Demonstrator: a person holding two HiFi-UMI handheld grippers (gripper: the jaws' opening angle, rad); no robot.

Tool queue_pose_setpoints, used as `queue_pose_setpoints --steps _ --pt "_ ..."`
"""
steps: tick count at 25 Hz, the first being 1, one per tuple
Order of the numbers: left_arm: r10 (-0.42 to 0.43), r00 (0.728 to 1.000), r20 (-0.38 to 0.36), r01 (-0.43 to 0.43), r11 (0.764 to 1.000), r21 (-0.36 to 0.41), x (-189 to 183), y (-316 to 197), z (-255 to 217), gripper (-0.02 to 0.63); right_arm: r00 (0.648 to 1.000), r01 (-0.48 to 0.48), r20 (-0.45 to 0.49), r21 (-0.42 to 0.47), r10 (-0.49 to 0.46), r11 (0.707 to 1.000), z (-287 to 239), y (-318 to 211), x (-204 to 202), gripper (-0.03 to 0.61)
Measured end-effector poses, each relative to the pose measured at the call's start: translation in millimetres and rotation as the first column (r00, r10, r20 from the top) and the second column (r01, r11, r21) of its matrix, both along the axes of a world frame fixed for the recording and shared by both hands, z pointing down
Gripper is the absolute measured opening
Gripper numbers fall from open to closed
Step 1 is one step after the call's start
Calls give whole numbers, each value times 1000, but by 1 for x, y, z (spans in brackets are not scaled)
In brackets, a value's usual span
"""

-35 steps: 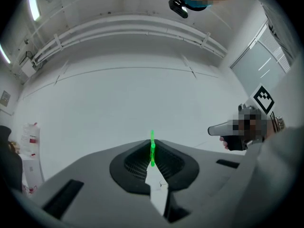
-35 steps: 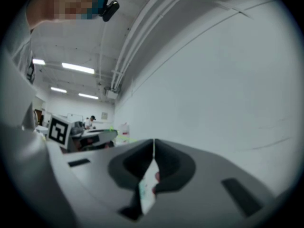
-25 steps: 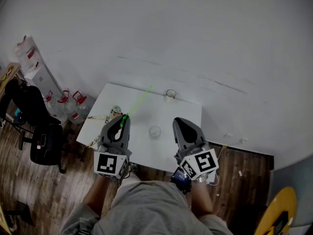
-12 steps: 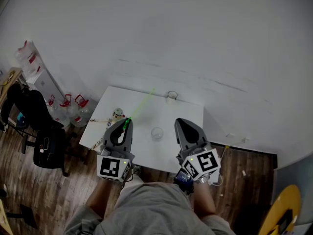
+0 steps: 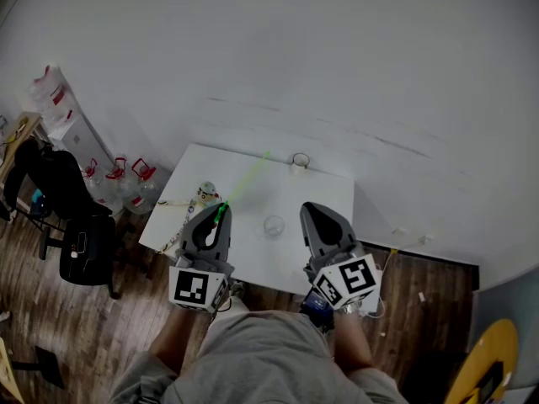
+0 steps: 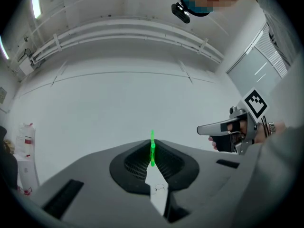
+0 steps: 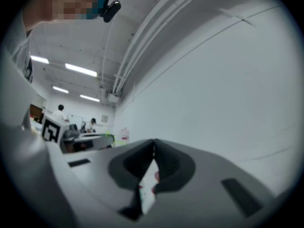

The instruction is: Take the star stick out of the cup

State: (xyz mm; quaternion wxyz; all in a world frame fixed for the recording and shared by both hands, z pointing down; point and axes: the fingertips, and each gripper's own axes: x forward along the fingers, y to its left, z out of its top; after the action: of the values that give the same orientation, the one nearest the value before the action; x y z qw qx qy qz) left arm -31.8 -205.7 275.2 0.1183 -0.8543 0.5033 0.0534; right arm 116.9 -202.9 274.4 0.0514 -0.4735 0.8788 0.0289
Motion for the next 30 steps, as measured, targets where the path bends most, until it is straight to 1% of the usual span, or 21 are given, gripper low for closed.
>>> queue_pose_setpoints --steps 8,12,17,30 --pt "-8 1000 -13 8 1000 -15 -3 -1 -1 44 1000 1 -4 -7 -1 1000 3 -2 -3 34" --pt "-7 999 -32 6 999 -40 -3 2 -1 44 1000 -9 -11 -10 9 1000 4 0 -3 34" --pt "-3 1000 -6 3 1000 -7 -6 3 3 44 1000 -8 -12 -7 8 1000 5 2 -5 34" --pt "-6 1000 -2 6 1000 -17 -11 8 5 44 1000 -4 -15 -9 4 1000 5 5 -9 34"
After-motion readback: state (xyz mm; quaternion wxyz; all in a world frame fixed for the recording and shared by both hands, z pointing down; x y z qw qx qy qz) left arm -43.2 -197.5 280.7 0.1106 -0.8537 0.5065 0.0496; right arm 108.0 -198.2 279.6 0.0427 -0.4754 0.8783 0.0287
